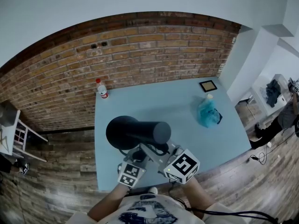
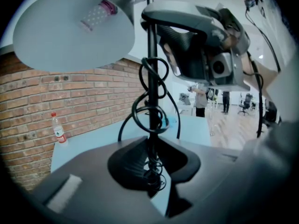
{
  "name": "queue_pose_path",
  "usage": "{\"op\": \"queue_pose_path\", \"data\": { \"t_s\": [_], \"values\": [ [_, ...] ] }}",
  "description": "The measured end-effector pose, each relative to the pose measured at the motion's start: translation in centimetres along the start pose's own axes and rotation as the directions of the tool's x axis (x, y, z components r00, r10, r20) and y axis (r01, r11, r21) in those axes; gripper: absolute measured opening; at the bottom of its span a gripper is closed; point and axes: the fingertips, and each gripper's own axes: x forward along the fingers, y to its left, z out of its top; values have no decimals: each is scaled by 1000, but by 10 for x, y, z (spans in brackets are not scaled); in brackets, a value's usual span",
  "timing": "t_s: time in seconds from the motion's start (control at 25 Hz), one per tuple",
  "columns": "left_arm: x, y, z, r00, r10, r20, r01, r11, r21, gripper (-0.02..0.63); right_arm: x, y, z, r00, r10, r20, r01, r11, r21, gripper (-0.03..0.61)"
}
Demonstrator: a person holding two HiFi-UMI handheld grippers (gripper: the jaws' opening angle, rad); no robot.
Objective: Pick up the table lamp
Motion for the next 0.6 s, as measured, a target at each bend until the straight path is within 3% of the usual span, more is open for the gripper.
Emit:
{"op": "queue_pose_path", "data": {
  "t_s": [0.6],
  "values": [
    [-6,10,-4,1000,6,-10,-6,1000,1,58,12,1,-1,1000,4,6,-4,1000,13,37]
  ]
}}
